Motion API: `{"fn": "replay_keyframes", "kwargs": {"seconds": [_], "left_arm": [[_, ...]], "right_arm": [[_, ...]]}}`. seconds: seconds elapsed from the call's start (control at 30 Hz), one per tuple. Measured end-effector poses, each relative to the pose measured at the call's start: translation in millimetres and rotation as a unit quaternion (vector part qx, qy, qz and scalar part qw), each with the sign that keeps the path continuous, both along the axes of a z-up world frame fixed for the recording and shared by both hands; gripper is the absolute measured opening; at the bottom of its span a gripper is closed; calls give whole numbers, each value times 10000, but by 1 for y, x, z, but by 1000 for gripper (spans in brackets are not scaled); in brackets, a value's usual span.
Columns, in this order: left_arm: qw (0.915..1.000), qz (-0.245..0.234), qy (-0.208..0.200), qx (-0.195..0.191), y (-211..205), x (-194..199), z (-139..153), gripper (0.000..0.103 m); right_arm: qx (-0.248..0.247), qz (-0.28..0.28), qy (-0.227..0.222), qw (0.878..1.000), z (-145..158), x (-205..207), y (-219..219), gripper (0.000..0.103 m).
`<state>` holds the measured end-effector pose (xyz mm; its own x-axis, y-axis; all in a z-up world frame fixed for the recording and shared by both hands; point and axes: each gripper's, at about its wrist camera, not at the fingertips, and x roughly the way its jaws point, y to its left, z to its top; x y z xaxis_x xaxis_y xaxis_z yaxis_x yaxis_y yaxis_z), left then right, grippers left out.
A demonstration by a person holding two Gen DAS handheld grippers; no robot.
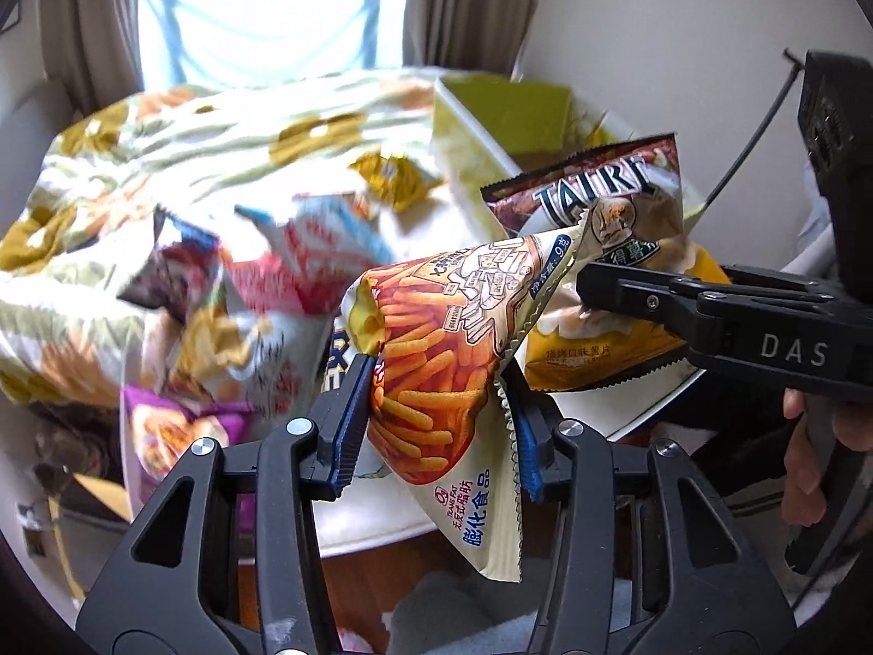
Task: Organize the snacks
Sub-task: 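Carry both bags into the cardboard box and open both tools to release them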
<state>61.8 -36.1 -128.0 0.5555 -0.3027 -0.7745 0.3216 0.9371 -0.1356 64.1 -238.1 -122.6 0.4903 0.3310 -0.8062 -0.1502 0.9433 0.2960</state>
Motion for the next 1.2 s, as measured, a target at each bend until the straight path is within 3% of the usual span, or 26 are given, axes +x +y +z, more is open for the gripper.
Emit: {"fn": "replay_keyframes", "kwargs": {"seconds": [0.23,0.5,0.77,1.03,1.1,1.17,1.2], "left_arm": [[9982,-160,-545,-203,-12,31,50,42],[9943,-225,-993,-322,-59,96,85,42],[9954,-69,-835,-474,-132,191,87,42],[9990,145,-238,-363,-199,265,49,42],[9994,180,-20,-286,-211,278,33,50],[9993,292,140,-177,-216,290,17,77],[9989,377,231,-135,-218,294,10,97]], "right_arm": [[14,-336,-378,9987,39,5,-21,50],[-200,-614,-641,9959,66,51,-68,50],[-229,-565,-593,9964,68,112,-124,50],[-175,-341,-260,9989,47,176,-173,50],[-182,-249,-167,9994,41,188,-180,50],[-188,-178,-81,9996,34,195,-184,50],[-190,-150,-33,9997,29,199,-187,50]]}}
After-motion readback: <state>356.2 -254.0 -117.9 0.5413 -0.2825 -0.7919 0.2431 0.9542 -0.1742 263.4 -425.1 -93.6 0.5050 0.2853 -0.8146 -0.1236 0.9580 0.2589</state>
